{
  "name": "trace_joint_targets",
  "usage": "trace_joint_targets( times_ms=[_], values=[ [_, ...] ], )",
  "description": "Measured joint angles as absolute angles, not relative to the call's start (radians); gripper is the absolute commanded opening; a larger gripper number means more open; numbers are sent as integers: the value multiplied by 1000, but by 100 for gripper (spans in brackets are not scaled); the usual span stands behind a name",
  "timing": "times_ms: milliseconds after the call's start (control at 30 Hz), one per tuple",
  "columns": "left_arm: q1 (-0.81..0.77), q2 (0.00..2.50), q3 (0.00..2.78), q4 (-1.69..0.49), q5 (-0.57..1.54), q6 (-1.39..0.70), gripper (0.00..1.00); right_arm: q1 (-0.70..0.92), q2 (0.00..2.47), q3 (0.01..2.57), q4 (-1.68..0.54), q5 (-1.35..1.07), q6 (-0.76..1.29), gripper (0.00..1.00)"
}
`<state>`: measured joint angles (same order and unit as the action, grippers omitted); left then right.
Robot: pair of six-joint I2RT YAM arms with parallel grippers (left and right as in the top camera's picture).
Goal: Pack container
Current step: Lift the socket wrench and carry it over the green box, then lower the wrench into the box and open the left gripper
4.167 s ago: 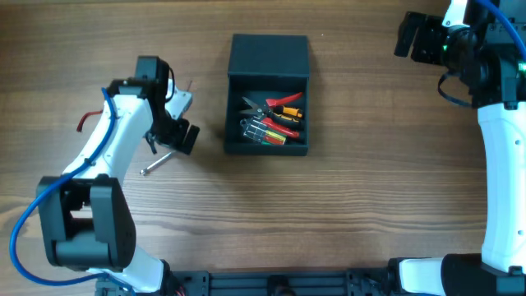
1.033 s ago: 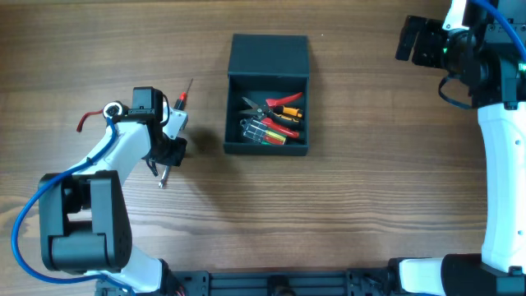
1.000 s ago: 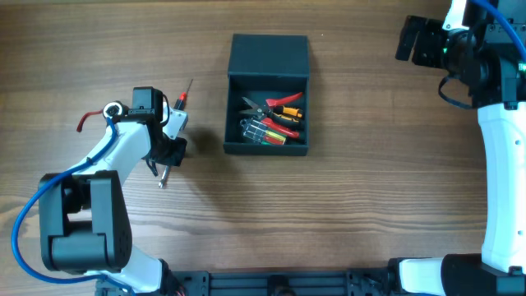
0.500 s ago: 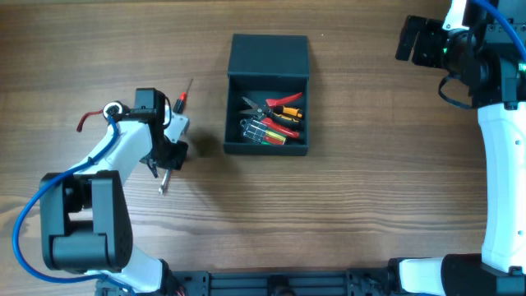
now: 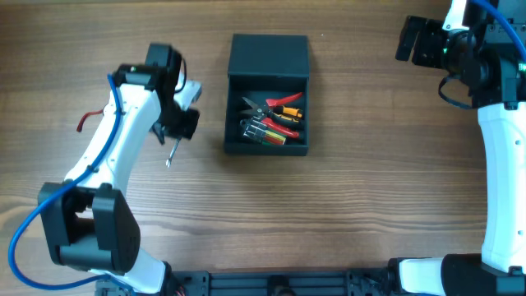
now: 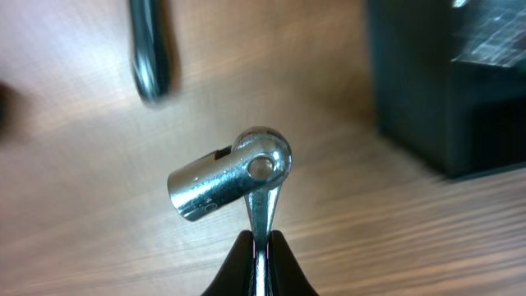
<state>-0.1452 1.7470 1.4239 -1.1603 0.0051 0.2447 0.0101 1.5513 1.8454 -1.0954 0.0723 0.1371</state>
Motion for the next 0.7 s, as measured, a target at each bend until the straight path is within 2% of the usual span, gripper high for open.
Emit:
trace_joint_targets(
  times_ms=[233,500,700],
  values=[
    [-286,1747,1626,-1113,4,311,4,10,1551,1845,-1101,72,137,100],
    [-545,1747,1640,-862,-2,707,4,10,1551,1845,-1108,72,137,100],
    [-580,1756,1640,-805,5,804,4,10,1551,1845,-1115,72,137,100]
  ],
)
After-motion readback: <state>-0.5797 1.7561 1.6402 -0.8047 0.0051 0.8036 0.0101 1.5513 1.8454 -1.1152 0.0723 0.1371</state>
